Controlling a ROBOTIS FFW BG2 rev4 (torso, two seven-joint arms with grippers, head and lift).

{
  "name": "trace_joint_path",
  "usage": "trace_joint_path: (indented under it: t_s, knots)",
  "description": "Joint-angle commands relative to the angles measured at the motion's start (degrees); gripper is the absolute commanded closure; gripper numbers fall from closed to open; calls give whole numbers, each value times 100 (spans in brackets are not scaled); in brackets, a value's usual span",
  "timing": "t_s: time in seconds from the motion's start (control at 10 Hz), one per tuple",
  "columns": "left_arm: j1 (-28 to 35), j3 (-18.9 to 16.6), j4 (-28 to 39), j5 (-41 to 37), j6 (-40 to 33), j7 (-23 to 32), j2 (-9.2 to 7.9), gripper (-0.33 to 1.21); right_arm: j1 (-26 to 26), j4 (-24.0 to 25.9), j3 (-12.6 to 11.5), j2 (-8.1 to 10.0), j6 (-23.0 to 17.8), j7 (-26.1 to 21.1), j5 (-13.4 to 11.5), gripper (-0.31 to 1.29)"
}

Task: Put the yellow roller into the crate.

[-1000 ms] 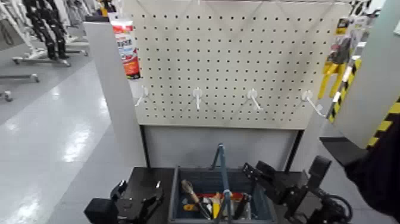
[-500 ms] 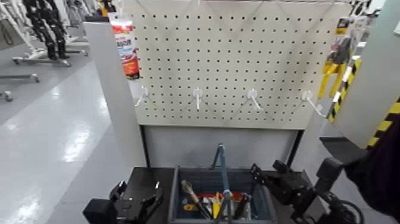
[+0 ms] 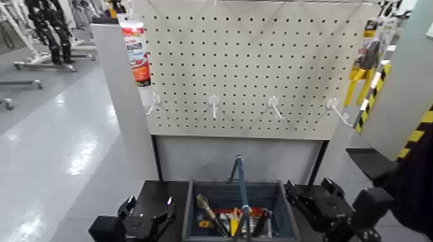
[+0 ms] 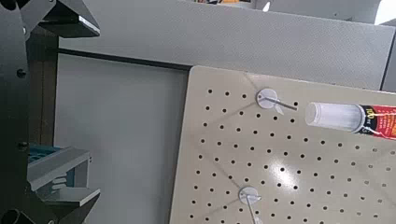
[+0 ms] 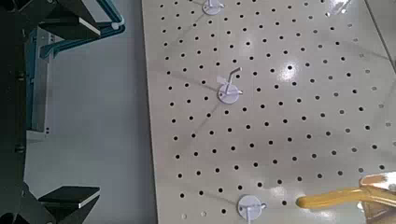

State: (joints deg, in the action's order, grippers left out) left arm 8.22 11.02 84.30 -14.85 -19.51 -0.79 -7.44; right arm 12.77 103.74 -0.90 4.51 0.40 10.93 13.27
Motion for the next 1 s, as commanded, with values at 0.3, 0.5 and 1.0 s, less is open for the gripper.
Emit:
trace_joint_path:
  t_s: [0.3, 0.5, 1.0]
  knots:
    - [13, -21, 16, 0, -9, 0, 6, 11, 666, 296, -24, -276, -567, -610, -711, 12]
    - [22, -21, 25, 0, -9, 0, 6, 11, 850, 384, -112, -355, -646, -627, -905, 12]
    - [48, -38, 42, 0, -26, 0, -3, 11, 1052, 428, -183, -478, -681, -662, -1010, 12]
